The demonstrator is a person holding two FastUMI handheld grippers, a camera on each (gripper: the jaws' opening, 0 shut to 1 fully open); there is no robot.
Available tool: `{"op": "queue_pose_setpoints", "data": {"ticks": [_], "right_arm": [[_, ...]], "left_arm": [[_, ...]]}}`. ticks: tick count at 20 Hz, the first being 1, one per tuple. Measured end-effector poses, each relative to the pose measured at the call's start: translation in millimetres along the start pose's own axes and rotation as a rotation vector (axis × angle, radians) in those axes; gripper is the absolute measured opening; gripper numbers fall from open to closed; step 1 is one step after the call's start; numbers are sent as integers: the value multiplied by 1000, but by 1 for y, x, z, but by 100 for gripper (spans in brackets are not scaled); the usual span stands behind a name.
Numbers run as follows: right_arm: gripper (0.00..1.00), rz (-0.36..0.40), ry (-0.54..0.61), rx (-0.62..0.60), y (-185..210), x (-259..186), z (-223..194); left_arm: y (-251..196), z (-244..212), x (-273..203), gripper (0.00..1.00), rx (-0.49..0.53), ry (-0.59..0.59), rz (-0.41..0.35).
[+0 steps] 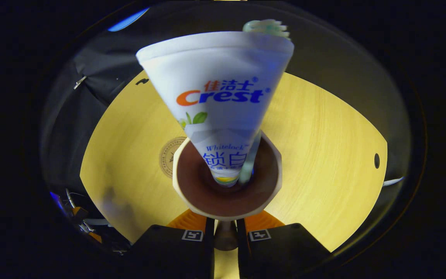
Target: Put the toothbrush and toothpaste on the desktop into the cup, then pick up the cup and place it on the coaster on the desktop.
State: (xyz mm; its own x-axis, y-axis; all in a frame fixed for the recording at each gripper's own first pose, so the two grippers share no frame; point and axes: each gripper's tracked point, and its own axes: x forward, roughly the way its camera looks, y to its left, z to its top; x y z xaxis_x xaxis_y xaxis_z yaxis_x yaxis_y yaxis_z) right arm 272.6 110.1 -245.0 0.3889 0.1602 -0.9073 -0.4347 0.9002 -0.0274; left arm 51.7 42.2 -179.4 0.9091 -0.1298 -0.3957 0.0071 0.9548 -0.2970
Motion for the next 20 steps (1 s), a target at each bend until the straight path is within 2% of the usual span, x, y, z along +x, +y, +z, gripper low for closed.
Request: {"op": "queue_pose_setpoints", "data": {"ticks": [8,11,20], "right_arm": [[28,26,23,-99,63,18,9],[28,4,28,-142,72,25,9],[28,-30,82,-158,86,45,2]], "left_arm": [[15,-16,-20,96,-4,12,37],[23,-21,-34,96,-13,23,41],[52,-28,-59,96,-44,25,85]]}}
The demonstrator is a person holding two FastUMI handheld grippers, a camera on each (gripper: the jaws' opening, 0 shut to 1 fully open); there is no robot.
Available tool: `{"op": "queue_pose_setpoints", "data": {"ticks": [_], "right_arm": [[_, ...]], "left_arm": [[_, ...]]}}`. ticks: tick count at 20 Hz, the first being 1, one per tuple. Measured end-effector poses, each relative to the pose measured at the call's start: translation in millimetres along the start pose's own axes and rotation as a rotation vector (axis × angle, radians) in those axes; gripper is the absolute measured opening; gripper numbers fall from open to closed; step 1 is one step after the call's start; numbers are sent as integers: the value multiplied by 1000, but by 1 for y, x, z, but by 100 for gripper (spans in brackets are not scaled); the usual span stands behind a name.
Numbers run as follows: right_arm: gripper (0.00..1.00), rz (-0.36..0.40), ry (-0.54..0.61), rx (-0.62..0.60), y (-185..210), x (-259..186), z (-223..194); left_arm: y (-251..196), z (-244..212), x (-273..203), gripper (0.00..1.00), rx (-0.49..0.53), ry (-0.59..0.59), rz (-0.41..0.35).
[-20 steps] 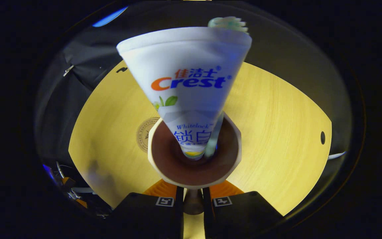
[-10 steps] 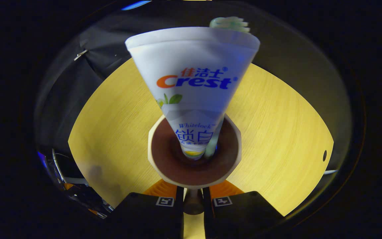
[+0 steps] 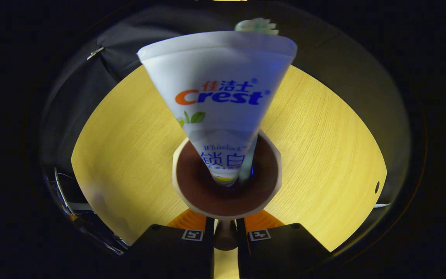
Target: Put the toothbrush and toothpaste on the desktop into the cup, then pick up the cup and place it on the coaster on the desktop.
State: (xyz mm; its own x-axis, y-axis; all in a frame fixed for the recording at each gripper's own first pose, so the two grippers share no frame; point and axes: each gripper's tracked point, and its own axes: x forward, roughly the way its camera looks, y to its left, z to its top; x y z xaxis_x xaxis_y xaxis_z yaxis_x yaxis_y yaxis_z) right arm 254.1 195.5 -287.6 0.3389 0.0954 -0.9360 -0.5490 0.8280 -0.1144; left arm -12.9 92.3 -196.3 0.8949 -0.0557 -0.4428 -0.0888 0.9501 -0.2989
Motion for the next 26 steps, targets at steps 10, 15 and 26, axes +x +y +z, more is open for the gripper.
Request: {"op": "queue_pose_setpoints", "data": {"ticks": [10,15,26], "right_arm": [[39,-1,-18,10,6,-5,-2],[100,4,-90,38,6,-33,-3],[99,-39,-441,230,-13,-195,-31]], "left_arm": [[3,-4,-16,96,-1,-8,11],[-7,-2,-26,96,19,-14,-11],[-66,23,-44,96,120,-60,-149]]}}
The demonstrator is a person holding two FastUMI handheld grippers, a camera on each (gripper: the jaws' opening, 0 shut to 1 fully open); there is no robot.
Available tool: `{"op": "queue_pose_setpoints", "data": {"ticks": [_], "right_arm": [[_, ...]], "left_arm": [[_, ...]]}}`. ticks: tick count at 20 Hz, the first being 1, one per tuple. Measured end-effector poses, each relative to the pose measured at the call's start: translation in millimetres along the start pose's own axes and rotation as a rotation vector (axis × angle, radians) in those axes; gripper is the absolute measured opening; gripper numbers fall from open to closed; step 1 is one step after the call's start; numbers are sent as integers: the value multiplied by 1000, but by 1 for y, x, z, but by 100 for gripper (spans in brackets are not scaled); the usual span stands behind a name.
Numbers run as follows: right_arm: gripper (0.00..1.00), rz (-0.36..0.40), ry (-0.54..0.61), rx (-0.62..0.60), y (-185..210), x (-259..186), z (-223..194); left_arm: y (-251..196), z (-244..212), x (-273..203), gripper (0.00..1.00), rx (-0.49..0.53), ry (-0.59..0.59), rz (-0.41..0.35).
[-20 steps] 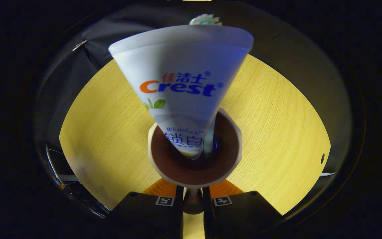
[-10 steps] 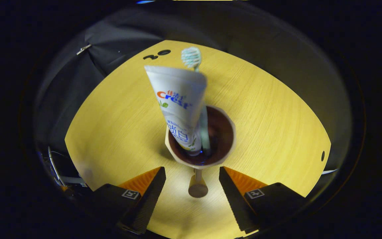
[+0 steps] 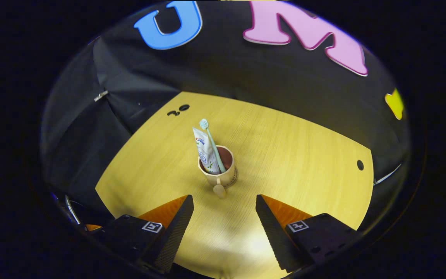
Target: Put the toothbrush and toothpaste on the desktop into the cup, then pick up the cup and place it on the coaster on the desktop.
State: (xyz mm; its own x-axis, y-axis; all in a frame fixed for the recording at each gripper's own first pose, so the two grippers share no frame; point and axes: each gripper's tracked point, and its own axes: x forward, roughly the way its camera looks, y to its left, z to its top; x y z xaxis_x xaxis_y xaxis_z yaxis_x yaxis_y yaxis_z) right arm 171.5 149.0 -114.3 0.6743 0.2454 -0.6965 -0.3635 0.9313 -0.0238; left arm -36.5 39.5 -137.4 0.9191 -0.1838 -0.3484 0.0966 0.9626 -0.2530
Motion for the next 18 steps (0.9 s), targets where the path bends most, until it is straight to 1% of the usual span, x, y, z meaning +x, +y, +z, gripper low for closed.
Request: {"op": "queue_pose_setpoints", "data": {"ticks": [3,6,8,11,12,13,14,16,18], "right_arm": [[99,-43,-115,35,-12,-50,1],[99,-108,-245,52,-25,-110,-3],[99,-149,-314,70,-30,-141,-13],[99,-201,-437,126,-30,-189,-24],[99,-214,-481,145,-31,-213,-28],[99,-245,-528,158,-31,-230,-32],[99,-273,-569,173,-30,-241,-40],[99,-294,-636,193,-16,-260,-53],[98,-311,-663,209,-6,-269,-70]], "left_arm": [[-20,28,-3,96,74,-55,-26],[-33,57,-9,96,152,-119,-11],[-44,74,-15,98,183,-168,-5],[-56,92,-30,98,173,-221,7],[-58,96,-35,98,174,-235,12],[-63,100,-42,97,181,-251,4],[-67,104,-49,98,186,-268,3],[-67,109,-62,97,185,-308,17],[-68,112,-72,97,186,-364,30]]}}
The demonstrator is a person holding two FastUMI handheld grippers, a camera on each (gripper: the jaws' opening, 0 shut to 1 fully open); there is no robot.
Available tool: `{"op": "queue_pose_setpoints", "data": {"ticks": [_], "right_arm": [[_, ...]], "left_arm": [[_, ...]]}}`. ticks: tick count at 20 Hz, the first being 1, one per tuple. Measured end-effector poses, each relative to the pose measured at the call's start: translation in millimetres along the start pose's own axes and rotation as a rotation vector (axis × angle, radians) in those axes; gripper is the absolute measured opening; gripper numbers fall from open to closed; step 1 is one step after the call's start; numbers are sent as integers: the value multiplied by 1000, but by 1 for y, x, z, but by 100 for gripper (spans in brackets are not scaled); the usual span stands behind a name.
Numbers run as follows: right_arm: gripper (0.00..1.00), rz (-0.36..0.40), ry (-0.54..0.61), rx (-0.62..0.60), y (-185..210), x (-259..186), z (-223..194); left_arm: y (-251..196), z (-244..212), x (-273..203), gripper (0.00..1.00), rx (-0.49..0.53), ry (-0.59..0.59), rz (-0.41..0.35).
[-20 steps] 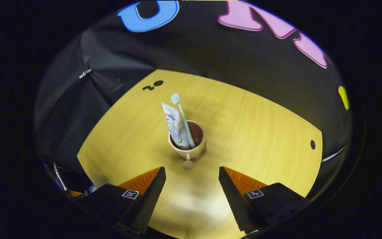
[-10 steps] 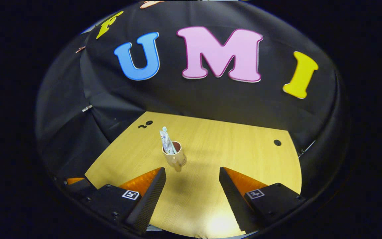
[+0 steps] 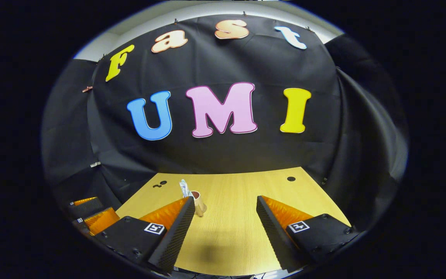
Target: Put the toothbrush and toothpaste on the desktop into the cup, then pick up the cup and place it on the coaster on the desktop.
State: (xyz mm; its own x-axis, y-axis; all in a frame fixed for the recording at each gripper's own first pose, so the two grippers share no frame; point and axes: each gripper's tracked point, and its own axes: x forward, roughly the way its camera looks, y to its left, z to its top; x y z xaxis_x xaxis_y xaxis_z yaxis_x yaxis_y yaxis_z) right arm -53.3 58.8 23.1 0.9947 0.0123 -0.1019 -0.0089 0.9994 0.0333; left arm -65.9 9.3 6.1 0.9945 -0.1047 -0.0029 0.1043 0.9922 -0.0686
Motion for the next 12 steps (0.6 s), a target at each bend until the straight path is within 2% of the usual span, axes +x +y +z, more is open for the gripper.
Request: {"op": "queue_pose_setpoints", "data": {"ticks": [3,8,12], "right_arm": [[98,-6,11,-26,3,-23,-22],[98,17,17,-7,16,-48,-50],[98,69,64,-7,36,-50,-80]], "left_arm": [[3,2,-19,97,17,-26,15],[9,-11,-35,97,4,5,15],[15,-14,-42,97,22,8,21]]}}
